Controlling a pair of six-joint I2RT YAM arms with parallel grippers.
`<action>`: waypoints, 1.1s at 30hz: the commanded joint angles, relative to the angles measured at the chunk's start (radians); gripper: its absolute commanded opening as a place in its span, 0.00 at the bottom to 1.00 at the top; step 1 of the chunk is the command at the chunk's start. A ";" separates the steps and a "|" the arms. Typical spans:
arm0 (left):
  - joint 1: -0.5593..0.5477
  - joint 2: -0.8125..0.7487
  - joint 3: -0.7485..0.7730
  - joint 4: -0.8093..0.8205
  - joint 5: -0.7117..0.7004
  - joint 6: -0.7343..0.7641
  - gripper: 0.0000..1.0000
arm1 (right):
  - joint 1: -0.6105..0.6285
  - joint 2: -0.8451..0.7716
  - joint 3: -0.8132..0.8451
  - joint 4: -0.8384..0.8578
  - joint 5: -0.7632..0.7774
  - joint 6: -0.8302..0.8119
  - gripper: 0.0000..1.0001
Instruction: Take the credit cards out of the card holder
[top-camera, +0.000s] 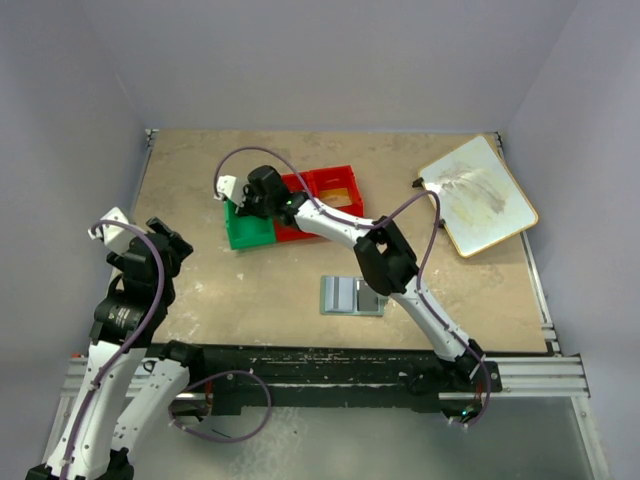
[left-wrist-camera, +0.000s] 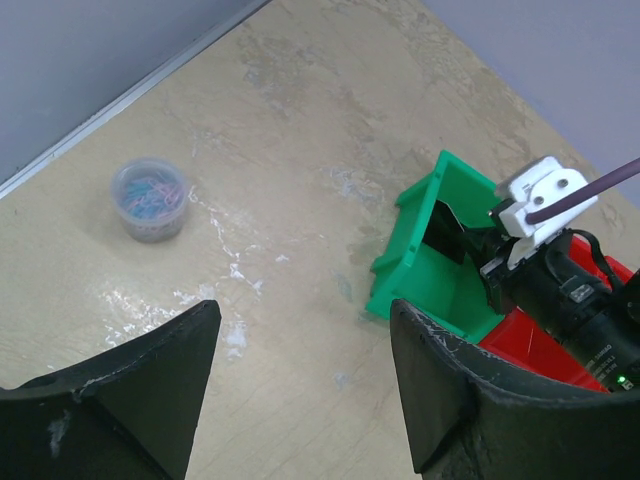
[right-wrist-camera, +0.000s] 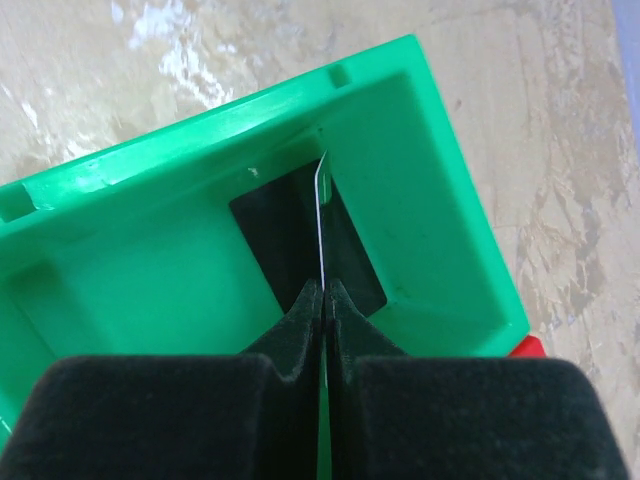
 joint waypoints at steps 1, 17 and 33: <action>0.006 0.006 -0.006 0.045 0.005 0.026 0.67 | -0.004 -0.089 -0.050 -0.017 0.054 -0.112 0.00; 0.006 0.012 -0.010 0.054 0.013 0.032 0.67 | -0.004 -0.071 -0.106 0.100 0.121 -0.297 0.00; 0.006 0.018 -0.011 0.059 0.019 0.037 0.67 | -0.004 -0.028 -0.101 0.140 0.108 -0.355 0.02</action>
